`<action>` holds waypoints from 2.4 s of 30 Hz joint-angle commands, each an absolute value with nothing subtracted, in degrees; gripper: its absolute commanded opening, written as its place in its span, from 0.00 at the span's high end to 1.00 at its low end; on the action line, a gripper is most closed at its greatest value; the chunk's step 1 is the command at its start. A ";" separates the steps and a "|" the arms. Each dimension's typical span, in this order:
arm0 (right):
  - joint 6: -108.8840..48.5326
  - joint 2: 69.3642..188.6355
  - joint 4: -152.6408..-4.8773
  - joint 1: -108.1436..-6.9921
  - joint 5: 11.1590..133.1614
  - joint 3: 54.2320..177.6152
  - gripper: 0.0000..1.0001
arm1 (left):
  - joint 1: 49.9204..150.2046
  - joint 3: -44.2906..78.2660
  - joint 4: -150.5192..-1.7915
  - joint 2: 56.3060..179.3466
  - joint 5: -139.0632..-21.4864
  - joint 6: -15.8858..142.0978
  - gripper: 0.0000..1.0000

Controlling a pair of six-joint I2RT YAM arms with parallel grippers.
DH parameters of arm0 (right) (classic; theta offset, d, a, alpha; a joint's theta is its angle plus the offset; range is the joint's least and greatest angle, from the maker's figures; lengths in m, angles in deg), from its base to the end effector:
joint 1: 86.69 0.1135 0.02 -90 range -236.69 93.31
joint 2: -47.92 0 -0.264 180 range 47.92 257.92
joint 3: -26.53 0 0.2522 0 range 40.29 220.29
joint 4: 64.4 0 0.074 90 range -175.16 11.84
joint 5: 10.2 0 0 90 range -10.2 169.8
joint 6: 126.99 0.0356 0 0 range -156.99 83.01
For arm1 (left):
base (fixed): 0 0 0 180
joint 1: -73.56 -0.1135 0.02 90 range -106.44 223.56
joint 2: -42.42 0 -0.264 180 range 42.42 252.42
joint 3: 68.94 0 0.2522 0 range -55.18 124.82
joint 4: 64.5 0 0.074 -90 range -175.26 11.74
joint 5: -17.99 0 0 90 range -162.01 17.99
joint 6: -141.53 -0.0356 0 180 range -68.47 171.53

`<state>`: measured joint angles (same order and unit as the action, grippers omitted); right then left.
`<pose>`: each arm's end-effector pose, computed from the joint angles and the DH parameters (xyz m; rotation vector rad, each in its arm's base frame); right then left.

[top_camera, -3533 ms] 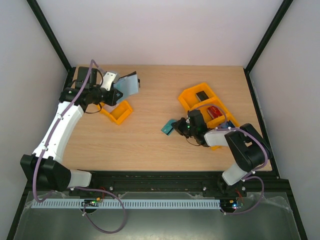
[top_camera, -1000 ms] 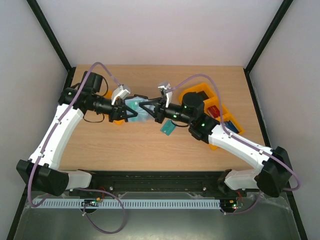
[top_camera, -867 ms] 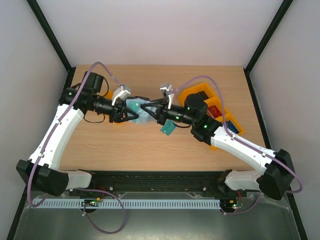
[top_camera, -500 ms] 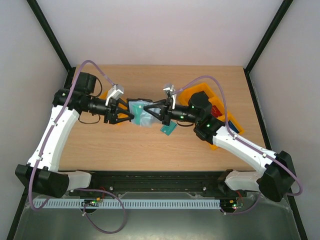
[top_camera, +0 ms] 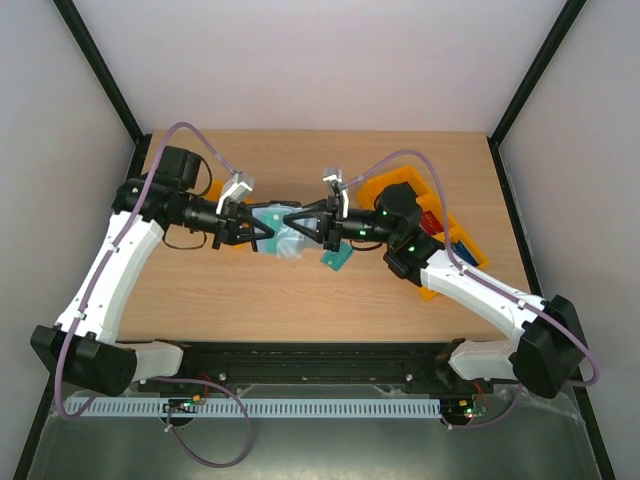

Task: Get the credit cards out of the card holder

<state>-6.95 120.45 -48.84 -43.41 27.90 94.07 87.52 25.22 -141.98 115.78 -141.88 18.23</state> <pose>0.1892 0.2167 0.3610 -1.0191 1.3532 1.6213 0.2128 -0.0873 0.3839 1.2204 1.7150 -1.3152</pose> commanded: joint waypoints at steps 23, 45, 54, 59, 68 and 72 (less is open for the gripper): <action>-1.01 127.21 -44.42 -39.75 31.53 96.90 0.63 | 92.99 25.75 -124.66 116.68 -98.54 39.99 0.98; -15.04 118.12 -63.14 -43.45 36.11 95.61 0.83 | 88.56 30.21 -143.93 114.66 -137.19 17.35 0.98; -17.32 118.06 -66.63 -43.85 36.56 95.94 0.83 | 88.05 31.45 -148.15 114.99 -140.37 12.01 0.98; -16.16 120.75 -66.28 -43.51 34.49 97.68 0.85 | 88.08 30.53 -146.10 115.22 -140.08 14.13 0.98; -18.58 120.11 -66.52 -43.20 32.99 97.32 0.86 | 88.09 29.50 -143.30 115.28 -138.69 17.25 0.98; -22.28 116.69 -68.54 -43.78 32.83 96.02 0.84 | 88.11 29.60 -143.43 115.18 -138.19 17.21 0.98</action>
<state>-18.18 119.47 -65.91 -43.25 33.10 96.21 87.15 29.31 -144.56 115.78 -132.46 17.59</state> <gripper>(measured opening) 0.157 0.104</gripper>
